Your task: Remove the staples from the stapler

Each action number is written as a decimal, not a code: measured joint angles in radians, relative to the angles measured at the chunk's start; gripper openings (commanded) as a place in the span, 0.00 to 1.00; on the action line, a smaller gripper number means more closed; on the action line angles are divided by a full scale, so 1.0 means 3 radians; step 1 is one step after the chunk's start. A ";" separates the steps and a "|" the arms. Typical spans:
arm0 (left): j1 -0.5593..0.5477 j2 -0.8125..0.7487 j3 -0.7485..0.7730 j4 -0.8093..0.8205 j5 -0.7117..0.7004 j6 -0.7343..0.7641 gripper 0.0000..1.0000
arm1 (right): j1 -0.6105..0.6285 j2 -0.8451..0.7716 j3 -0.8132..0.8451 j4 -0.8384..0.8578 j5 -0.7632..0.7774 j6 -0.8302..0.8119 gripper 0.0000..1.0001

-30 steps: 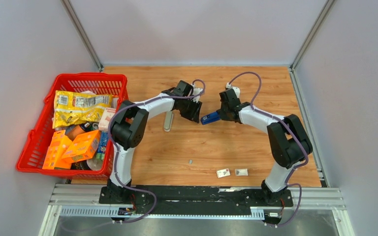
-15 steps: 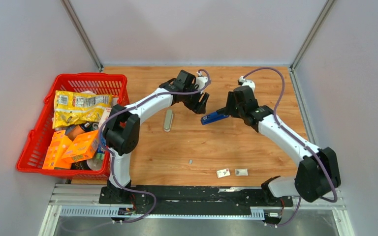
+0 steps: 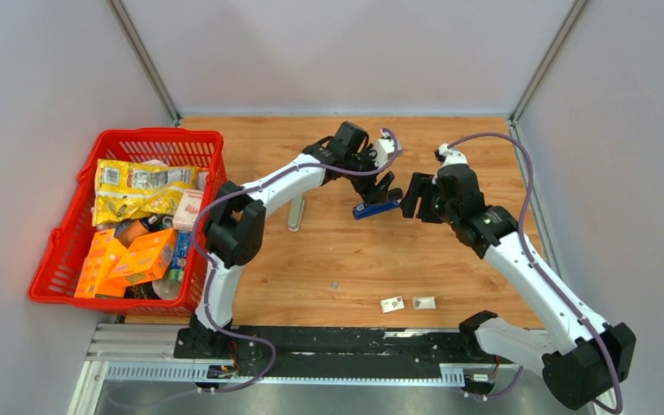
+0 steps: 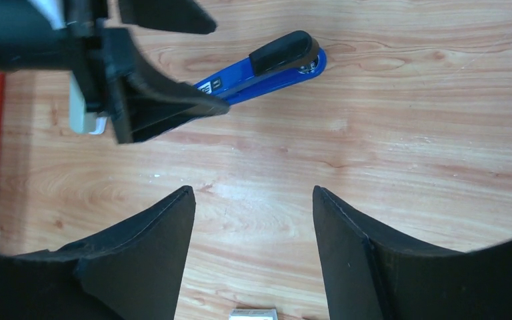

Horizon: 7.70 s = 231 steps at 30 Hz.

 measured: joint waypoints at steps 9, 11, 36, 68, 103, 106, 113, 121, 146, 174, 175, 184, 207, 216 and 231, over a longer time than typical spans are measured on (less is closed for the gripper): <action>-0.0017 0.0539 0.0514 0.0062 0.0029 0.0142 0.87 | 0.0000 -0.0392 -0.0056 -0.0209 -0.0329 0.0000 0.68; -0.0019 0.0649 0.0594 0.0071 0.0028 0.0142 0.87 | 0.0000 -0.0426 -0.0056 -0.0240 -0.0360 -0.0001 0.68; -0.0289 0.1005 0.0781 0.0159 -0.0331 0.0209 0.68 | 0.0000 -0.0533 -0.0244 -0.0322 -0.0553 -0.0013 0.66; -0.0244 0.0326 -0.0065 0.0145 -0.0315 0.0287 0.00 | 0.0000 -0.0726 -0.0020 -0.0537 -0.0689 -0.0346 0.65; -0.0187 -0.3043 -0.2131 0.0359 0.1188 -0.0818 0.00 | 0.0703 -0.0268 0.0830 -0.0724 -0.2403 -0.1292 0.56; -0.0173 -0.3129 -0.2214 0.0359 0.1277 -0.0879 0.00 | 0.0848 -0.0221 0.0910 -0.0713 -0.2398 -0.1330 0.56; -0.0167 -0.3201 -0.2243 0.0374 0.1443 -0.1005 0.00 | 0.1038 -0.0217 0.0947 -0.0713 -0.2373 -0.1362 0.56; -0.0167 -0.3218 -0.2246 0.0528 0.1666 -0.1166 0.00 | 0.1153 -0.0211 0.0946 -0.0662 -0.2333 -0.1373 0.55; -0.0165 -0.3288 -0.2342 0.0839 0.1675 -0.1498 0.00 | 0.1420 -0.0787 -0.0121 0.0032 -0.2284 -0.1128 0.00; -0.0174 -0.3337 -0.2488 0.1611 0.1275 -0.1825 0.00 | 0.1466 -0.0694 0.0088 0.0008 -0.1692 -0.1030 0.11; -0.0175 -0.3337 -0.2488 0.1619 0.1266 -0.1825 0.00 | 0.1466 -0.0690 0.0093 0.0009 -0.1682 -0.1036 0.10; -0.0178 -0.3417 -0.2594 0.2010 0.0973 -0.2019 0.00 | 0.1462 -0.0619 -0.0086 0.0238 -0.1713 -0.0917 0.08; -0.0282 -0.3405 -0.3019 0.3854 -0.0416 -0.2855 0.00 | 0.1667 -0.0142 -0.0495 0.1265 -0.1813 -0.0459 0.09; -0.0318 -0.3380 -0.3021 0.3972 -0.0614 -0.2876 0.00 | 0.1687 -0.0161 -0.0493 0.1269 -0.1787 -0.0486 0.10; -0.0329 -0.3451 -0.3021 0.3719 -0.0478 -0.2748 0.00 | 0.1703 -0.0357 -0.0431 0.0842 -0.1419 -0.0763 0.31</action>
